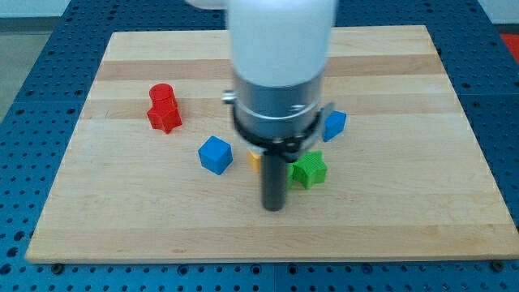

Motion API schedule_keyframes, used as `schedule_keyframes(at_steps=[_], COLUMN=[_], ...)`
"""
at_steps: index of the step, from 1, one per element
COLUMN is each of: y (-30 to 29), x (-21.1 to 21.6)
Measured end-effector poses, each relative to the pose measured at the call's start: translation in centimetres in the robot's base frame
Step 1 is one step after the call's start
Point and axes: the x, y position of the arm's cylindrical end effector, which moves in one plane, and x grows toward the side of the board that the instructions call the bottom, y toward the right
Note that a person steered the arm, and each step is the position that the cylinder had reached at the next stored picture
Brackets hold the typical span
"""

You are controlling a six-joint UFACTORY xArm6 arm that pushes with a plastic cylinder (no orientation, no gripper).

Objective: Slide blue cube to the bottom of the yellow heart

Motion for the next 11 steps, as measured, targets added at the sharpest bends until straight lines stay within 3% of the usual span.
schedule_keyframes(at_steps=[1, 2, 4, 7, 10, 11], y=[-6.2, -8.5, -6.2, -4.2, 3.6, 3.2], x=[0.7, -1.5, -7.6, -13.2, -14.6, -15.7])
